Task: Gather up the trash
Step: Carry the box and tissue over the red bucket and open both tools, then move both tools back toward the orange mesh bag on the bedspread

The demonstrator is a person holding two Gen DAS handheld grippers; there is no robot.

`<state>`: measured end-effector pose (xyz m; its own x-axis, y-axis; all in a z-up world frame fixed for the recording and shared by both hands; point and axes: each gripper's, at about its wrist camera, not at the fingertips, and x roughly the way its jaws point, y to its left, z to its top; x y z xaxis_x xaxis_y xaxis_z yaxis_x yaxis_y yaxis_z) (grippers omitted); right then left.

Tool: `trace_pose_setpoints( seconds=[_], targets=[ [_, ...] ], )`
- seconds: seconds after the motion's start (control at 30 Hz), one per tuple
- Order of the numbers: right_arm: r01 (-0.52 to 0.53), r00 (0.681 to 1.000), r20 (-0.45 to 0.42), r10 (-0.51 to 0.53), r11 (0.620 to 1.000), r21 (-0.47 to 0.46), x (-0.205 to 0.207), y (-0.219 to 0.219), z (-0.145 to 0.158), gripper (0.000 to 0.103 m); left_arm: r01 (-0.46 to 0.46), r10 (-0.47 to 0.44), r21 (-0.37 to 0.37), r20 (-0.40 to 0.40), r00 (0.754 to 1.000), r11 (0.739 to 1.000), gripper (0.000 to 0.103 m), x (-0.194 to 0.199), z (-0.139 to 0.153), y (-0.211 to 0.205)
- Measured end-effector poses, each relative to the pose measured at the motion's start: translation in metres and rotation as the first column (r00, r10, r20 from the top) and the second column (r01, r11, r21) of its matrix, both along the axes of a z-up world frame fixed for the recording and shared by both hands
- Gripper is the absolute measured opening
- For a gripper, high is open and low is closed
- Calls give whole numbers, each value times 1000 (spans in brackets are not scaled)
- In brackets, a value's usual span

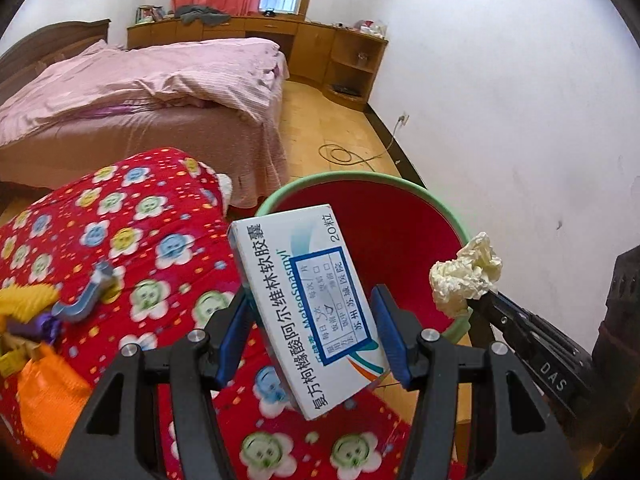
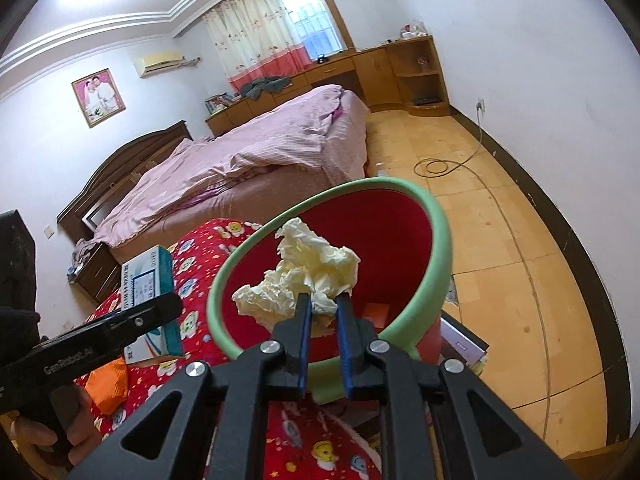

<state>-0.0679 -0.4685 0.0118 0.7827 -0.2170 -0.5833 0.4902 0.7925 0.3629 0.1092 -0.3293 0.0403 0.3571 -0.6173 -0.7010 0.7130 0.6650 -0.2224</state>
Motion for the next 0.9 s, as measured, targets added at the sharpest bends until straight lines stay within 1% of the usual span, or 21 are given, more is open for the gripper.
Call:
trace_pose_setpoints(
  seconds=[0.13,0.3,0.37,0.47,0.7,0.9],
  targets=[
    [13,1000,-11,-12,1000,1,2,-7,-3,17,17,-17,19,6,1000,1000,60,4,-7,-16],
    [24,1000,-18,-24,1000,14,5,-13,-8,17,16,-16,47,12,1000,999,60,8,-12,-28],
    [24,1000,-17,-24,1000,20,5,-12,-9,20,7,-8,57,18,1000,998,61,11,-14,-29],
    [21,1000,-17,-21,999,30,8,-15,-12,26,-12,11,53,19,1000,999,65,14,-14,-27],
    [20,1000,0,-20,999,39,4,-16,-13,30,-34,34,26,-6,999,999,65,14,-10,-15],
    [9,1000,11,-9,999,36,-1,-9,-9,37,-56,57,18,-20,998,998,65,5,-5,3]
  ],
)
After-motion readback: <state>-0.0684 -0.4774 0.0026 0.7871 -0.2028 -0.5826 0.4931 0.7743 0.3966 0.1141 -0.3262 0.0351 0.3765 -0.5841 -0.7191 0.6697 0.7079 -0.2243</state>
